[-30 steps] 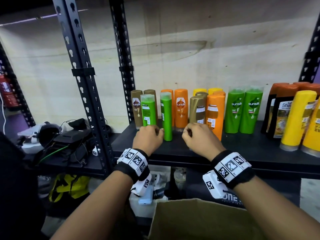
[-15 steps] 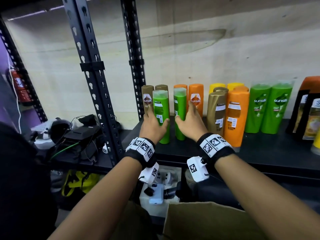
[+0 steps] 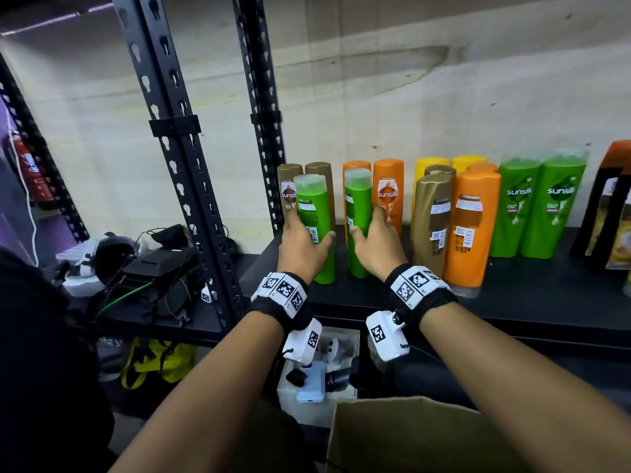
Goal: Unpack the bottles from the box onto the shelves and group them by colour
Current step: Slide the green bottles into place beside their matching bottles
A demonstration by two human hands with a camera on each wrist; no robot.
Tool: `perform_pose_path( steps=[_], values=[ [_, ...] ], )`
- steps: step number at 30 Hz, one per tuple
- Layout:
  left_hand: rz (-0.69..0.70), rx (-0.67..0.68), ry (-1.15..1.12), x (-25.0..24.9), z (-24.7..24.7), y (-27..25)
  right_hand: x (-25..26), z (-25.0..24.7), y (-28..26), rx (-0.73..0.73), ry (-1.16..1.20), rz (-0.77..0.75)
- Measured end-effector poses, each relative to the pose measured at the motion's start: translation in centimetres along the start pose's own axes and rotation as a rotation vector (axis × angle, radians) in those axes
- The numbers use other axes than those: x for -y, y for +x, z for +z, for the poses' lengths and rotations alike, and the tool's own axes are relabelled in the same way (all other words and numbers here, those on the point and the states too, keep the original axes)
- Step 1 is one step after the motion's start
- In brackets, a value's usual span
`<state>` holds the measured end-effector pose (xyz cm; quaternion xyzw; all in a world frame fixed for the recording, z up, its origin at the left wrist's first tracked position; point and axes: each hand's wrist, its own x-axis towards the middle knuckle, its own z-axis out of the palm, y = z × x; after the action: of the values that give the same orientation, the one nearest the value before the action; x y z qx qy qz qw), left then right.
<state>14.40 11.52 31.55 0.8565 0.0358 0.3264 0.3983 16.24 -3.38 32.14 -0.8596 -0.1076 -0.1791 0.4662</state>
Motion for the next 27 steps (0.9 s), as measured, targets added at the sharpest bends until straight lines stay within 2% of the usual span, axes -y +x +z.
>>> perform_pose_path(
  steps=[11,27],
  values=[
    [0.05,-0.068,-0.076,-0.2,-1.0,-3.8,-0.1,-1.1,-4.5,-0.096,0.085,-0.153],
    [0.137,-0.065,-0.158,-4.6,-1.7,-7.6,-1.0,-7.0,-8.5,-0.177,0.128,-0.288]
  ],
)
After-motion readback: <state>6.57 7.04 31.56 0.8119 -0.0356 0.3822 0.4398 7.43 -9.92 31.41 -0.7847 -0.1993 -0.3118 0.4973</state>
